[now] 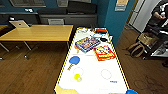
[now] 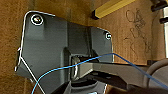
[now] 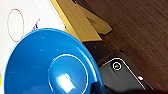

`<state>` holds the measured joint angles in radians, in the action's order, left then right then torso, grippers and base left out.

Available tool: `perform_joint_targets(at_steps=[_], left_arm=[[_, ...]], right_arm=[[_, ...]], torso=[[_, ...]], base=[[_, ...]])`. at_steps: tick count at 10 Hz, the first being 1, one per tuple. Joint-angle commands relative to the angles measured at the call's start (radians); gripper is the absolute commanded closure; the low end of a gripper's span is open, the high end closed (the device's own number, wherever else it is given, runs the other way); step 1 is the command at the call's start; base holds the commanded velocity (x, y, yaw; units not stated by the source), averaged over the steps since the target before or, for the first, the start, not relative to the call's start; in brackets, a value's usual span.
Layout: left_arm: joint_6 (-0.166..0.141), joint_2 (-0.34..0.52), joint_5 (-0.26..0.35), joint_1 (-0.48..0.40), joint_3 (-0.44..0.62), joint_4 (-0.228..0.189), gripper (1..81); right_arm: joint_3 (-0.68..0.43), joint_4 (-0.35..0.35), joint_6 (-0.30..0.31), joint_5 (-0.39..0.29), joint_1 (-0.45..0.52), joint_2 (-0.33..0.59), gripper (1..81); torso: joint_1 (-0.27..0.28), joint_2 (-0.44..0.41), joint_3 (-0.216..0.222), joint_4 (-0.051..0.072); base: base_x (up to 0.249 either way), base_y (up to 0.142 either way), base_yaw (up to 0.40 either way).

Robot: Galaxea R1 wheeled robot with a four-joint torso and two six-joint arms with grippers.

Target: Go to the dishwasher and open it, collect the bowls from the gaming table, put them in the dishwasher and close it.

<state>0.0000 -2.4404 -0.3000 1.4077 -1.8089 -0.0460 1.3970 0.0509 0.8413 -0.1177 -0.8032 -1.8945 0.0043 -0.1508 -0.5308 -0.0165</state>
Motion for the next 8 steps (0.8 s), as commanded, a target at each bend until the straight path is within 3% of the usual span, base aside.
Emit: perform_joint_targets(at_steps=[1,4,8], left_arm=[[0.002,0.198,0.035,-0.089,0.219,-0.019,1.0],[0.002,0.343,0.048,-0.196,0.402,-0.006,1.0],[0.000,0.421,0.075,-0.284,0.511,0.007,1.0]], right_arm=[[0.014,0.113,-0.017,0.117,-0.109,0.021,81.1],[0.097,0.190,-0.019,0.160,-0.262,-0.125,81.1],[0.095,0.242,-0.019,0.227,-0.357,-0.119,81.1]], torso=[[0.000,0.000,0.000,0.000],[0.000,0.000,0.000,0.000],[0.000,0.000,0.000,0.000]], base=[[0.000,0.000,0.000],[0.000,0.000,0.000],[0.000,0.000,0.000]])
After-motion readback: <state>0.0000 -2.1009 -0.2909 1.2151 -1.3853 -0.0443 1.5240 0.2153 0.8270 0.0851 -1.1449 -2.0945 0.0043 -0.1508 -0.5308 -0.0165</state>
